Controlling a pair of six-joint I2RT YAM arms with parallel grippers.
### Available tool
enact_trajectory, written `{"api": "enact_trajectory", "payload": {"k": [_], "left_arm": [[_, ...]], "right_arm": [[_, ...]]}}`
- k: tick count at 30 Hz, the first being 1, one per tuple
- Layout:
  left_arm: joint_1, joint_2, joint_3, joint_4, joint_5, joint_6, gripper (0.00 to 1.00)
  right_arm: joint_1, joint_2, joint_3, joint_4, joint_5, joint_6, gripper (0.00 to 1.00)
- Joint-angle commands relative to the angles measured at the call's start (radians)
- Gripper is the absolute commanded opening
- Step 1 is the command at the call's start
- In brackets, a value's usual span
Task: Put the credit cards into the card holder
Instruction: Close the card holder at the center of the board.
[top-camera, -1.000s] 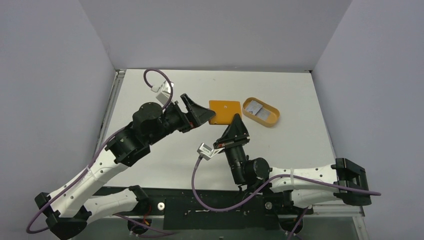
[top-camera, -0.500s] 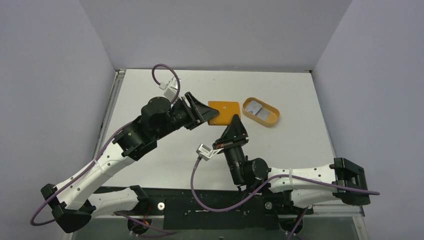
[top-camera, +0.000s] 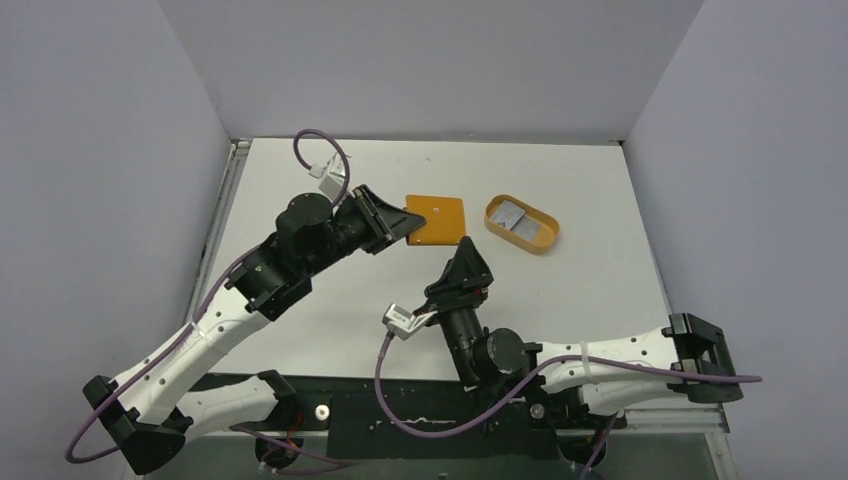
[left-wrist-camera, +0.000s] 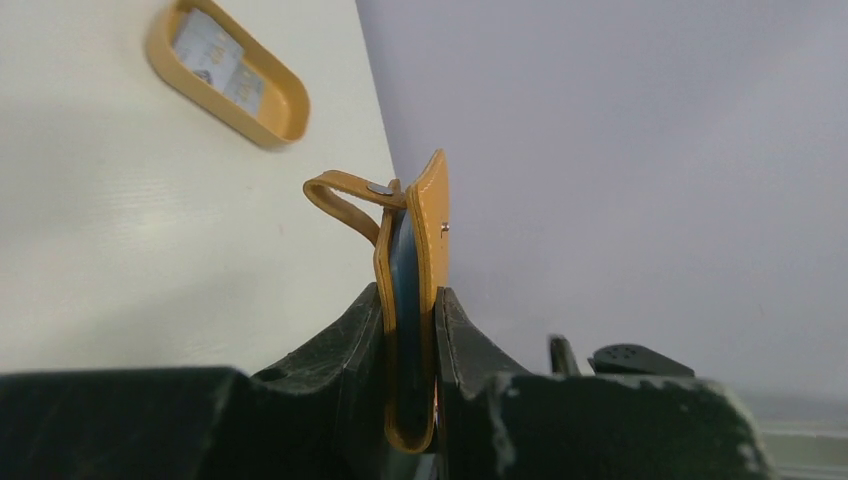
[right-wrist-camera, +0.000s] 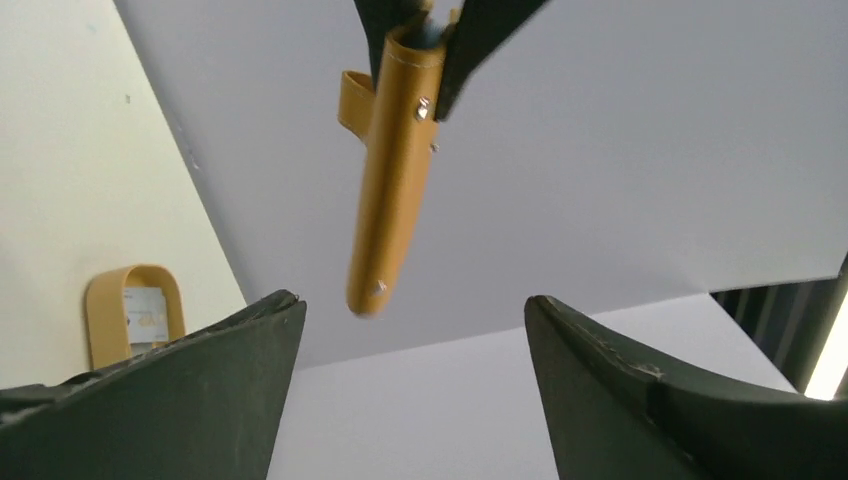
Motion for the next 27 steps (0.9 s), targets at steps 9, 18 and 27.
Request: {"api": "enact_trajectory", "payload": {"k": [9, 18, 27], "left_arm": [[0.485, -0.230, -0.126, 0.130, 0.378, 0.240, 0.00], [0.481, -0.338, -0.257, 0.280, 0.920, 0.413, 0.00], [0.377, -0.338, -0.293, 0.473, 1.055, 0.470, 0.00]], "right_arm": [[-0.186, -0.221, 0.455, -1.379, -0.580, 1.587, 1.00], [-0.867, -0.362, 0.409, -1.209, -1.685, 2.175, 1.00], [-0.912, -0.367, 0.272, -0.854, -1.942, 2.610, 1.00]]}}
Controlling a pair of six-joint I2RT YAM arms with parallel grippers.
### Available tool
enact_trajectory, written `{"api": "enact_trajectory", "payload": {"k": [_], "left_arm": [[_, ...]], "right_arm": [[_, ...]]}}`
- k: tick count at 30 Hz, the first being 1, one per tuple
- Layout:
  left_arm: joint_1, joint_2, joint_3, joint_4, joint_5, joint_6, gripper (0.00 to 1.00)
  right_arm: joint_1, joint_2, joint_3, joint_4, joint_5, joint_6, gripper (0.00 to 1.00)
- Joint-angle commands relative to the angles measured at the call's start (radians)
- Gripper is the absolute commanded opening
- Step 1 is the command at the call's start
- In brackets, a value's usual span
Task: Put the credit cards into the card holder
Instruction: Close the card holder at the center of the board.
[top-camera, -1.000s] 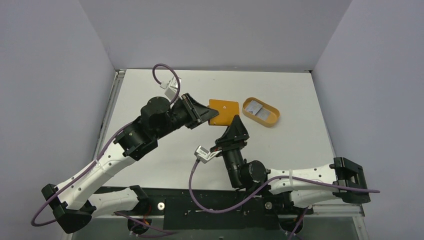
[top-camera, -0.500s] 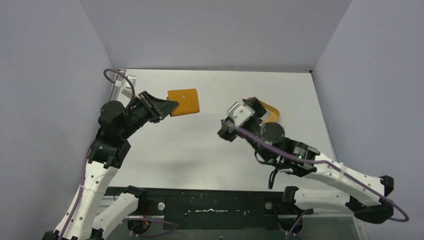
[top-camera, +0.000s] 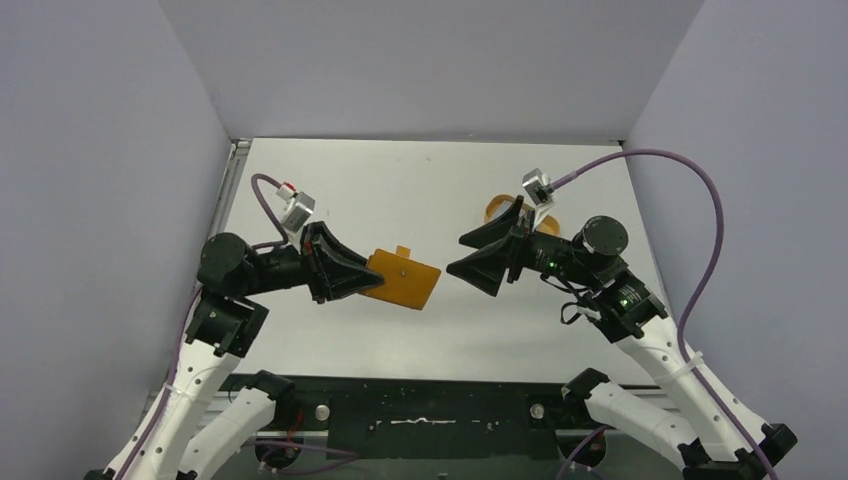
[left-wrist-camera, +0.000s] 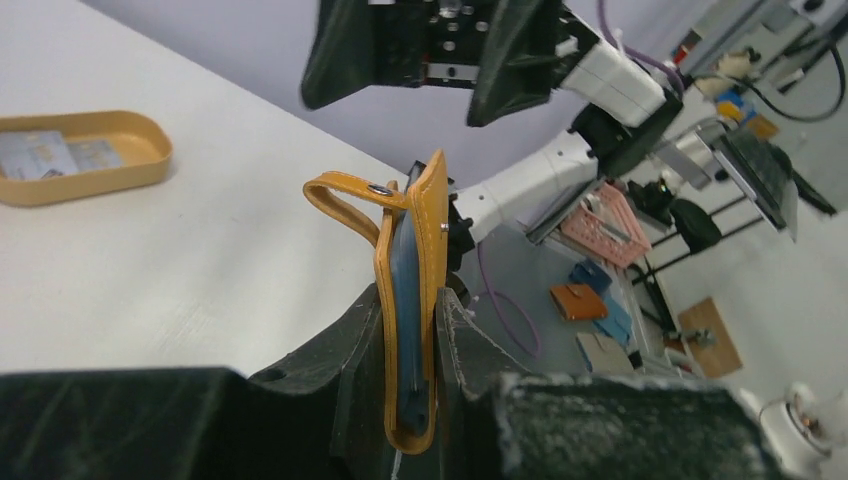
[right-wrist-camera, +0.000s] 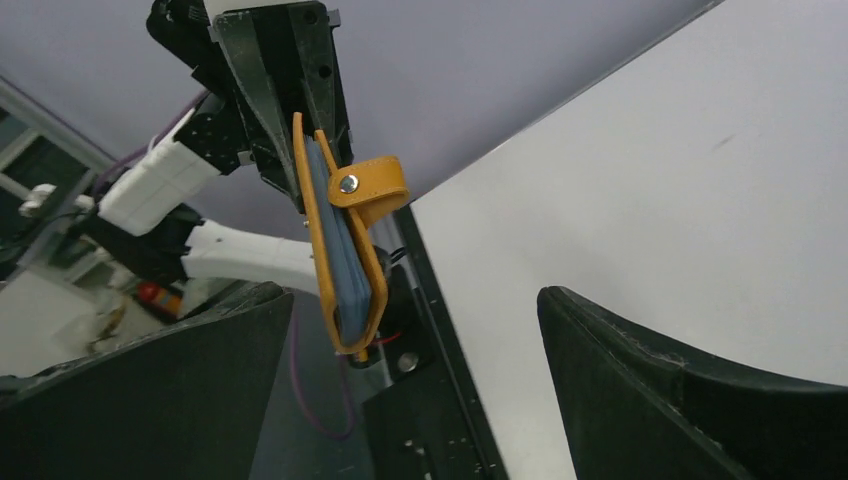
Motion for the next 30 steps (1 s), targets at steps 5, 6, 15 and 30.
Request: {"api": "enact_trajectory", "payload": {"k": [5, 6, 15, 30], "left_arm": [[-0.172, 0.077, 0.121, 0.034, 0.122, 0.230, 0.00], [-0.187, 0.090, 0.131, 0.027, 0.121, 0.245, 0.00], [-0.194, 0.143, 0.175, 0.059, 0.134, 0.254, 0.00], [-0.200, 0.145, 0.184, 0.154, 0.108, 0.179, 0.08]], "right_arm": [[0.000, 0.027, -0.027, 0.193, -0.204, 0.292, 0.96], [0.004, 0.033, -0.030, 0.213, -0.213, 0.311, 0.93], [0.072, 0.052, -0.011, 0.147, -0.253, 0.291, 0.81], [0.199, 0.075, -0.002, 0.125, -0.129, 0.231, 0.06]]}}
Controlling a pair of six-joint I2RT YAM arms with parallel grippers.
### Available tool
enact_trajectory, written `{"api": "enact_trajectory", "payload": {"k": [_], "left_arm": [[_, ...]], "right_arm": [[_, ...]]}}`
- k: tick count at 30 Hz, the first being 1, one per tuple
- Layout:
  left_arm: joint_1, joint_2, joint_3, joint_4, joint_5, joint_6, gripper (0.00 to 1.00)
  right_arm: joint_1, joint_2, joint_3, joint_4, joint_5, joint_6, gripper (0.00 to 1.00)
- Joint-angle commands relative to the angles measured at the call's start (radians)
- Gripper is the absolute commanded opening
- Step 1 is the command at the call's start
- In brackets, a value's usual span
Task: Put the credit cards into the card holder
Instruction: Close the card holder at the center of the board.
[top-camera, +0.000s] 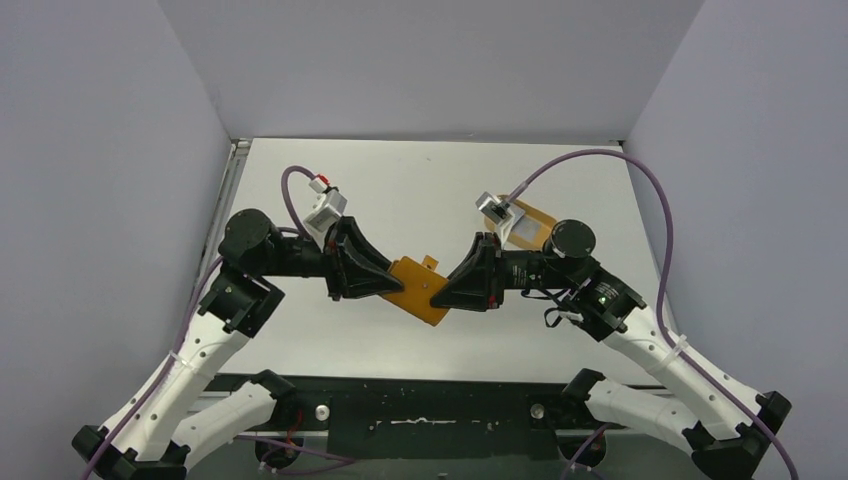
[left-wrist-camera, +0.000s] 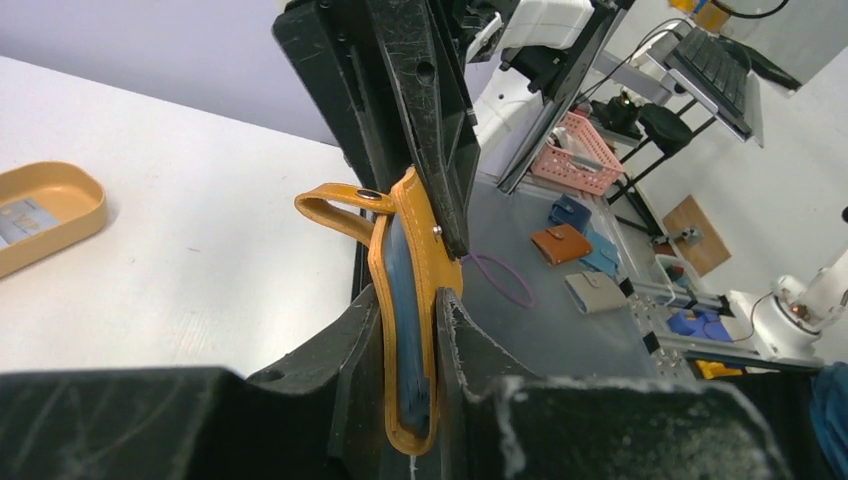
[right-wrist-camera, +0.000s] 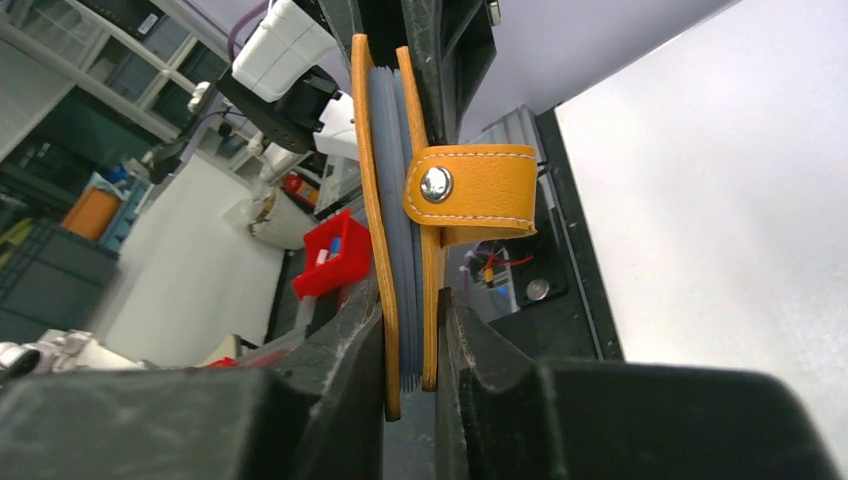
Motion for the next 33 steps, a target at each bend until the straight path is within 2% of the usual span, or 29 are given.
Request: {"api": "enact_trajectory", "payload": {"k": [1, 3, 4, 5, 6, 9, 14, 18, 27, 30, 33], "left_arm": [[-0.012, -0.014, 0.042, 0.154, -0.002, -0.035, 0.18], [-0.011, -0.032, 0.025, 0.161, -0.071, -0.059, 0.53], [-0.009, -0.048, 0.011, 0.145, -0.127, -0.062, 0.84], [-0.009, -0.069, -0.005, 0.130, -0.192, -0.062, 0.94], [-0.009, -0.092, -0.026, 0.116, -0.255, -0.068, 0.96], [-0.009, -0.163, -0.104, 0.129, -0.452, -0.126, 0.97], [-0.012, -0.191, -0.221, 0.268, -0.650, -0.331, 0.97], [-0.017, -0.109, -0.225, 0.357, -0.689, -0.475, 0.97], [-0.076, 0.078, -0.138, 0.426, -0.703, -0.549, 0.97], [-0.090, 0.118, -0.141, 0.480, -0.698, -0.569, 0.89], [-0.092, 0.145, -0.156, 0.548, -0.684, -0.591, 0.71]], "right_arm": [[0.029, -0.010, 0.030, 0.081, 0.113, 0.006, 0.00], [0.028, -0.030, 0.033, 0.088, 0.186, 0.000, 0.00], [0.028, -0.042, 0.037, 0.082, 0.238, -0.014, 0.00], [0.028, -0.051, 0.053, 0.058, 0.289, -0.033, 0.00], [0.027, -0.059, 0.061, 0.053, 0.339, -0.043, 0.00], [0.029, -0.077, 0.063, 0.034, 0.452, -0.060, 0.00], [0.032, -0.072, 0.053, 0.067, 0.574, -0.057, 0.00], [0.047, -0.045, 0.051, 0.103, 0.630, -0.044, 0.00], [0.072, -0.012, 0.067, 0.098, 0.709, -0.038, 0.00], [0.074, -0.018, 0.064, 0.096, 0.730, -0.037, 0.00], [0.074, -0.026, 0.062, 0.090, 0.746, -0.039, 0.00]]}}
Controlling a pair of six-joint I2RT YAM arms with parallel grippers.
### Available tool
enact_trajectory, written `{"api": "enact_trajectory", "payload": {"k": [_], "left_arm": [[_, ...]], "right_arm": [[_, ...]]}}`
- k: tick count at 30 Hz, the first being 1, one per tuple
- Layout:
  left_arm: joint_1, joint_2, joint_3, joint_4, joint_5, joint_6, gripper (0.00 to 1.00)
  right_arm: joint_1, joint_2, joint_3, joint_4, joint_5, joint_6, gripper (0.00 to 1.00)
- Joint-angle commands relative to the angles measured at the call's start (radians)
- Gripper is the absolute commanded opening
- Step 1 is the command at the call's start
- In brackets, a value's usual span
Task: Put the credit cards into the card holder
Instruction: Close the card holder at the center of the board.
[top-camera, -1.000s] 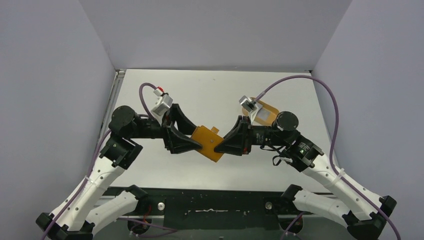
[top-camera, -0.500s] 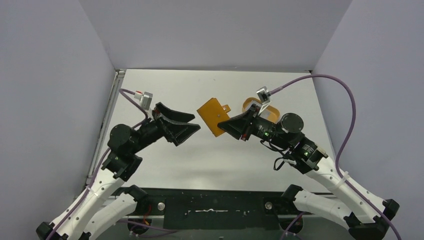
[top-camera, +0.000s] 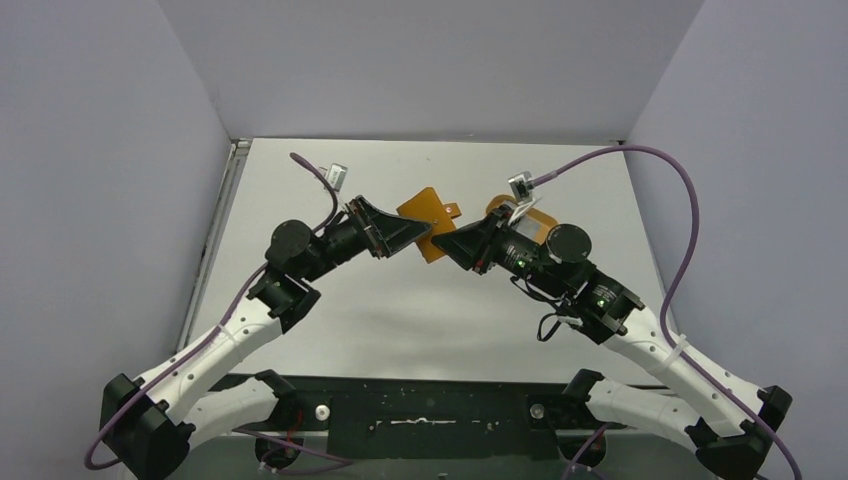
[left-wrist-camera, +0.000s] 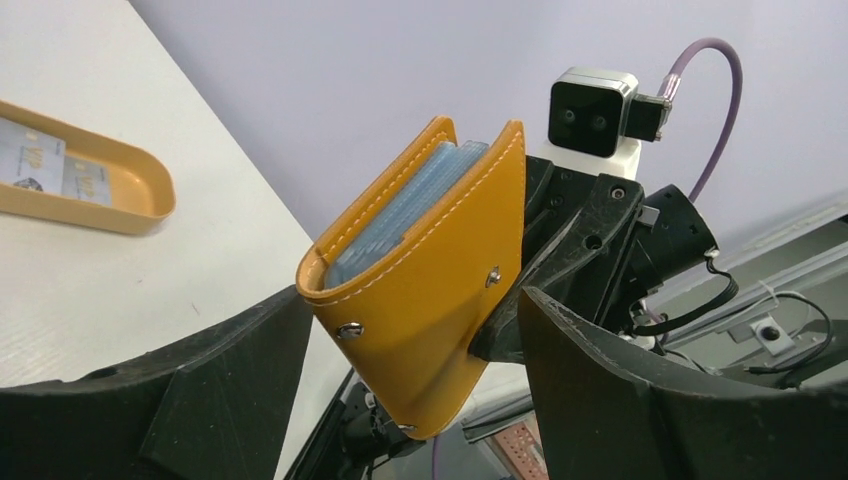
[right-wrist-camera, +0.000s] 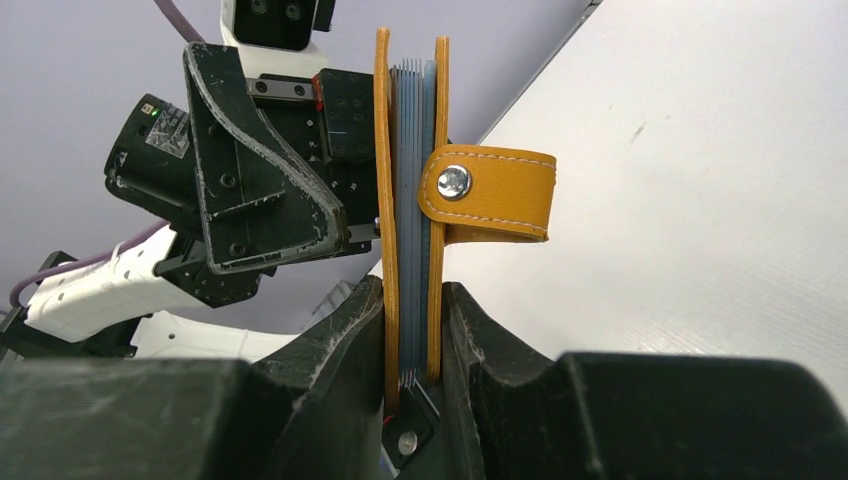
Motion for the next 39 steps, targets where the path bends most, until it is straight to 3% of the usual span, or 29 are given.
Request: {"api": "enact_trajectory", "payload": {"k": [1, 4, 9, 11, 13, 15, 17, 20, 24, 30, 39], "left_arm": [[-0.007, 0.026, 0.035, 0.194, 0.005, -0.046, 0.66], [-0.007, 0.040, 0.014, 0.247, 0.008, -0.060, 0.49], [-0.007, 0.065, 0.011, 0.291, 0.020, -0.073, 0.08], [-0.006, 0.068, 0.010, 0.300, 0.022, -0.069, 0.00], [-0.002, 0.066, 0.002, 0.306, 0.020, -0.068, 0.00], [0.012, 0.057, -0.014, 0.322, 0.018, -0.078, 0.00], [0.040, 0.051, -0.042, 0.374, 0.026, -0.113, 0.00], [0.099, 0.067, -0.099, 0.536, 0.070, -0.216, 0.00], [0.176, 0.112, -0.135, 0.773, 0.171, -0.367, 0.00], [0.198, 0.143, -0.105, 0.947, 0.332, -0.469, 0.00], [0.187, 0.126, -0.040, 0.962, 0.439, -0.496, 0.00]], "right_arm": [[0.009, -0.025, 0.052, 0.092, 0.062, 0.000, 0.00], [0.009, -0.030, 0.046, 0.091, 0.070, 0.006, 0.00], [0.010, -0.027, 0.038, 0.106, 0.060, 0.024, 0.00], [0.009, -0.025, 0.039, 0.109, 0.045, 0.032, 0.00], [0.009, -0.028, 0.038, 0.111, 0.021, 0.039, 0.05], [0.007, -0.046, 0.037, 0.098, 0.006, 0.045, 0.32], [-0.002, -0.072, 0.032, 0.085, -0.004, 0.051, 0.51], [-0.035, -0.116, 0.037, 0.028, -0.023, 0.056, 0.63], [-0.107, -0.166, 0.069, -0.059, -0.056, 0.054, 0.68], [-0.152, -0.103, 0.142, -0.059, -0.180, 0.114, 0.66], [-0.150, -0.010, 0.149, 0.085, -0.255, 0.198, 0.62]]}}
